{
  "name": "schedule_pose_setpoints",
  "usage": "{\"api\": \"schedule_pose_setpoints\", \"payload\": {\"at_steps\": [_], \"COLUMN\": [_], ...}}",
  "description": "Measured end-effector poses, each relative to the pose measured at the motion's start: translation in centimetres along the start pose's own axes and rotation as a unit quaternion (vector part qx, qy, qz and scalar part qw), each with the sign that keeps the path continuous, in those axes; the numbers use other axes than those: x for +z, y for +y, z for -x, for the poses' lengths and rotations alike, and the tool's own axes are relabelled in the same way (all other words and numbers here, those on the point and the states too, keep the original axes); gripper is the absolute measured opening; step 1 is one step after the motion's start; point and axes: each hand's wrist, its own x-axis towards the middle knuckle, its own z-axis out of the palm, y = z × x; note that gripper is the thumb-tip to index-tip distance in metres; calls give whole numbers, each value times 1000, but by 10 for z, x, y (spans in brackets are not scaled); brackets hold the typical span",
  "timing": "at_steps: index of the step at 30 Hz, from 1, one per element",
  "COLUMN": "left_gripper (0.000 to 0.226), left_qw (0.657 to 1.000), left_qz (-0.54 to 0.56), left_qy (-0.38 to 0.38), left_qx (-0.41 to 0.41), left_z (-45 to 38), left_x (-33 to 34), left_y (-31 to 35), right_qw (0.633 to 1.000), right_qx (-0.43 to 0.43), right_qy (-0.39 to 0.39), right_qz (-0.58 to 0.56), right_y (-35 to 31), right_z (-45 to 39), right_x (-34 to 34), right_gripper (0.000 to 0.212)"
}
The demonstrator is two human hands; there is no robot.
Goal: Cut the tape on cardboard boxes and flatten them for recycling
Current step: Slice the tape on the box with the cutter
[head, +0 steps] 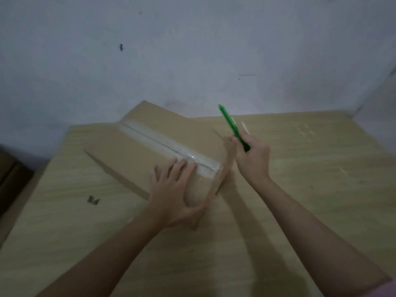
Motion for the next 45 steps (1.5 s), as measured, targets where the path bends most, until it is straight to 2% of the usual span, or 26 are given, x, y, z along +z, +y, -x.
{"api": "schedule_pose_setpoints", "payload": {"at_steps": [2,6,9,11,13,17,19,22,25,30,34,38,45], "left_gripper": [97,97,78,69,60,41,40,49,45,43,48,48,44], "left_qw": [1000,999,990,977,967,951,930,913,914,918,922,920,908], "left_qz": [2,31,119,194,226,197,183,179,198,192,239,224,239], "left_qy": [-12,-5,30,61,115,191,217,201,143,92,33,49,71], "left_qx": [7,37,76,62,13,-145,-235,-307,-324,-334,-302,-319,-336], "left_z": [5,9,9,7,0,-29,-45,-68,-81,-85,-90,-91,-92], "left_x": [0,-6,-18,-27,-33,-44,-47,-49,-49,-46,-49,-45,-47], "left_y": [-3,-15,-35,-52,-73,-128,-152,-177,-189,-192,-205,-205,-202], "right_qw": [997,975,940,920,909,931,922,896,884,903,899,887,861], "right_qx": [9,89,156,188,203,112,99,123,121,82,68,-58,-121], "right_qy": [-67,-178,-244,-279,-294,-323,-355,-405,-426,-405,-424,-457,-472], "right_qz": [-47,-101,-182,-201,-213,-124,-118,-135,-148,-118,-92,44,144], "right_y": [-21,-42,-49,-51,-53,-63,-71,-80,-87,-77,-66,-72,-83], "right_z": [-10,-21,-26,-30,-36,-53,-58,-64,-66,-65,-68,-74,-77], "right_x": [17,51,75,91,108,143,158,179,196,212,217,218,212], "right_gripper": [10,29,25,22,20,22,9,23,19,14,43,46,42]}}
